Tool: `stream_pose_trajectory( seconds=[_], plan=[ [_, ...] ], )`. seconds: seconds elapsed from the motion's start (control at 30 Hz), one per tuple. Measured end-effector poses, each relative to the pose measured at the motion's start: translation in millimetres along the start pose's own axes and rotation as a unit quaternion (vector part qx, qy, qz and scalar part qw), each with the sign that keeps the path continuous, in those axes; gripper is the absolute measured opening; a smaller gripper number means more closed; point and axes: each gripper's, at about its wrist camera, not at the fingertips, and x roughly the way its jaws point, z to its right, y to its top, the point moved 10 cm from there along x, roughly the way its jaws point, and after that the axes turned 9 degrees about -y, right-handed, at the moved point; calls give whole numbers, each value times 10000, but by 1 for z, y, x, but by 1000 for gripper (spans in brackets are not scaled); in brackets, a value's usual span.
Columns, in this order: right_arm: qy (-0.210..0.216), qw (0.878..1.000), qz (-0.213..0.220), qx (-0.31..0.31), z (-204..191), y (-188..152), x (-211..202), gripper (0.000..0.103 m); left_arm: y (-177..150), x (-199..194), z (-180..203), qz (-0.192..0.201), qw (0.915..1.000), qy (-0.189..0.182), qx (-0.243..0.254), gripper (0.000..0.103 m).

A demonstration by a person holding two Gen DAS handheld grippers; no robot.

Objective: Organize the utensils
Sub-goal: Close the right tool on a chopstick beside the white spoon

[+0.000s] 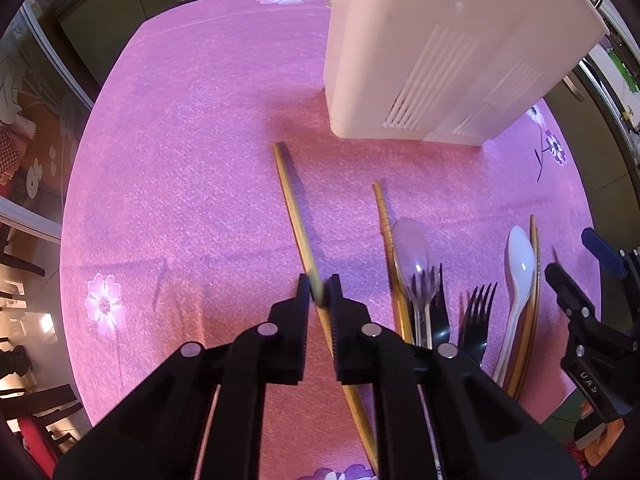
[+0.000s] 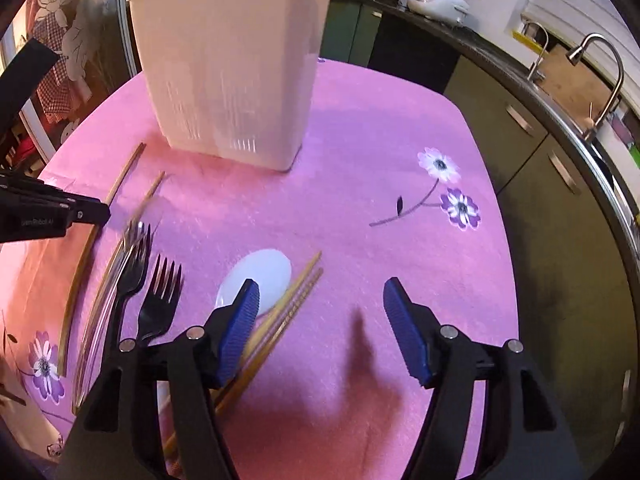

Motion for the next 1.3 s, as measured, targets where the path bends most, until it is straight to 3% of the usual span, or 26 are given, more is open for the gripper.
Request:
stream_pose_trajectory(
  seconds=[0.1, 0.17, 0.27, 0.4, 0.5, 0.67, 0.77, 1.03, 1.3],
  plan=[
    [113, 9998, -137, 52, -1, -10, 1, 60, -1, 0, 0, 8, 10000, 7, 27, 10],
    [517, 9982, 13, 306, -3, -12, -7, 52, -1, 0, 0, 13, 10000, 5, 36, 10],
    [1045, 9936, 35, 415, -17, -15, -14, 49, -1, 1, 0, 10, 10000, 5, 54, 10],
    [1052, 9942, 12, 205, -37, -13, -16, 49, 0, 0, 0, 5, 10000, 7, 56, 10],
    [686, 9975, -48, 162, -34, -16, -11, 45, 0, 0, 0, 5, 10000, 4, 66, 10],
    [567, 9980, -212, 166, -24, -25, -7, 29, -1, 0, 0, 4, 10000, 3, 94, 10],
    [807, 9960, -365, 142, -30, -31, -6, 29, 0, 1, 1, 6, 9999, 1, 102, 10],
    [872, 9952, -432, -52, -43, -32, -1, 25, 0, 1, 1, -3, 9999, -13, 117, 10],
    [439, 9983, -371, -131, -13, -18, 13, 18, 0, 1, 1, 5, 9999, -16, 125, 10]
  ],
)
